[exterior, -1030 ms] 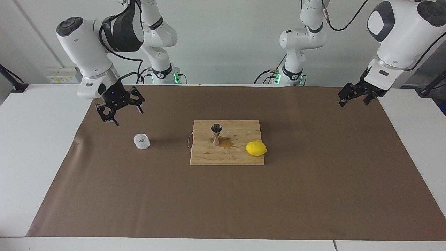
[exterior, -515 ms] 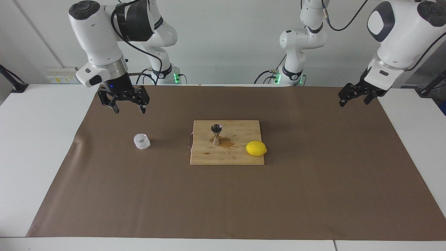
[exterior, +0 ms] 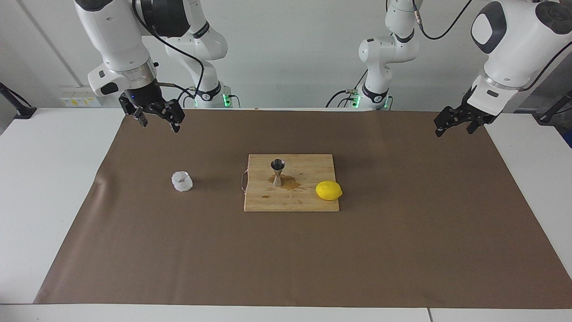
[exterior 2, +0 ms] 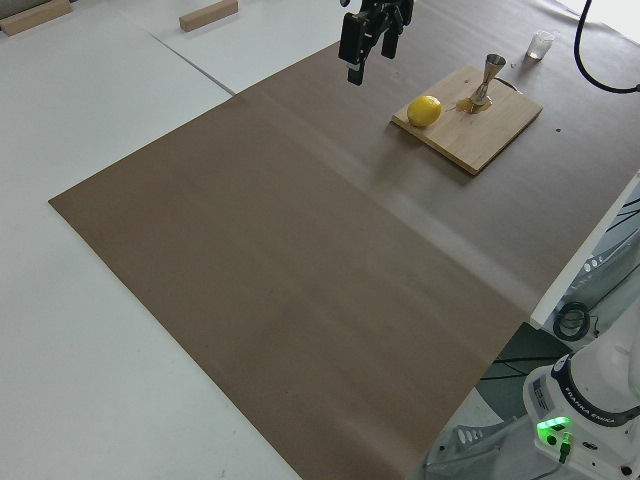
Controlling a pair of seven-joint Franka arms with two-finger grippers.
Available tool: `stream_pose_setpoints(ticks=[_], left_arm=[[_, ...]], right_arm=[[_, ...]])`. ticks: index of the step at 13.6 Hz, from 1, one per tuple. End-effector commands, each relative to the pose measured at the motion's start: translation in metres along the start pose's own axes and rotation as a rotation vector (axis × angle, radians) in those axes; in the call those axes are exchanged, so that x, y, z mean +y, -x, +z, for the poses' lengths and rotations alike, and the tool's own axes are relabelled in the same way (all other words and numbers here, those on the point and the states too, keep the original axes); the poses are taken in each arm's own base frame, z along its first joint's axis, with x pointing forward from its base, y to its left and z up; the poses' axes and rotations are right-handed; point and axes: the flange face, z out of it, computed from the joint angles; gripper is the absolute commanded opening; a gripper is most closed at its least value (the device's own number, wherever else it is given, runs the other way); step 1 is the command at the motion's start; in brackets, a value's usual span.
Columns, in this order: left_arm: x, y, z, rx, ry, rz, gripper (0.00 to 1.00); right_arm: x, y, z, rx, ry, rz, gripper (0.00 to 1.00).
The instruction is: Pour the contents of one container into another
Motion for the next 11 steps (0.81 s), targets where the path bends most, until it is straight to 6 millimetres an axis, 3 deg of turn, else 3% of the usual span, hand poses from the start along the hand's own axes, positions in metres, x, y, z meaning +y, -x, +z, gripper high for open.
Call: stream_pose_setpoints(ticks=[1, 11], left_arm=[[-0.0009, 0.0102, -0.0016, -0.005, -0.016, -0.001, 1.0], [-0.001, 0.0102, -0.0016, -0.005, -0.016, -0.001, 1.0]], right_arm=[[0.0089, 0.0033, -0.0021, -0.016, 0.016, -0.08, 1.0], [0.0024, 0.0124, -0.0023, -0.054, 0.004, -0.124, 1.0]])
